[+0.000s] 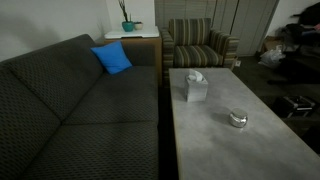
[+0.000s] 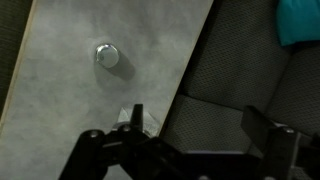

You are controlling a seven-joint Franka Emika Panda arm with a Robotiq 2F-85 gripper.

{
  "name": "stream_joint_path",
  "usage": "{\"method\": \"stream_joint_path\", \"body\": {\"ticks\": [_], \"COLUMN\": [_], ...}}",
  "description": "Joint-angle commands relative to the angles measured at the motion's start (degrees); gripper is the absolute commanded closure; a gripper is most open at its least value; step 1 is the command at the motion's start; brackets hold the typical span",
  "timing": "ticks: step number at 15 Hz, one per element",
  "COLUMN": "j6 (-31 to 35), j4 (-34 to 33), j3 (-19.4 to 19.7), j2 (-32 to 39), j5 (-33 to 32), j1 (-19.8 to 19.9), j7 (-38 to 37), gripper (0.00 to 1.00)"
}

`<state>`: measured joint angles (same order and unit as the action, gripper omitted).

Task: Remove the lid from the silver object.

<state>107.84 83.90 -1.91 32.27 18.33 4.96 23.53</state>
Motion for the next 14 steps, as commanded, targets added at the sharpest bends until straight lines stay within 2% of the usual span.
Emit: {"method": "stream_joint_path", "body": {"ticks": [1, 4, 6, 7, 9, 14], "j6": [-0.49, -0.66, 2.59, 5.12, 5.79, 1.27], "j4": [-0.91, -2.64, -6.97, -9.45, -16.45, -31.32], "j3": [-1.19, -0.89, -0.56, -0.16, -0.71, -1.53], "j2": [0.57, 1.65, 5.75, 8.22, 14.59, 28.92], "j5": [-0.67, -1.6, 0.23, 0.28, 0.16, -0.97], "j1": [1.07, 0.62, 0.81, 0.54, 0.82, 1.42], "j7": [-0.42, -1.42, -6.06, -9.17, -12.5, -18.27], "gripper": [0.0, 0.0, 0.0, 0.0, 0.0, 0.0]}}
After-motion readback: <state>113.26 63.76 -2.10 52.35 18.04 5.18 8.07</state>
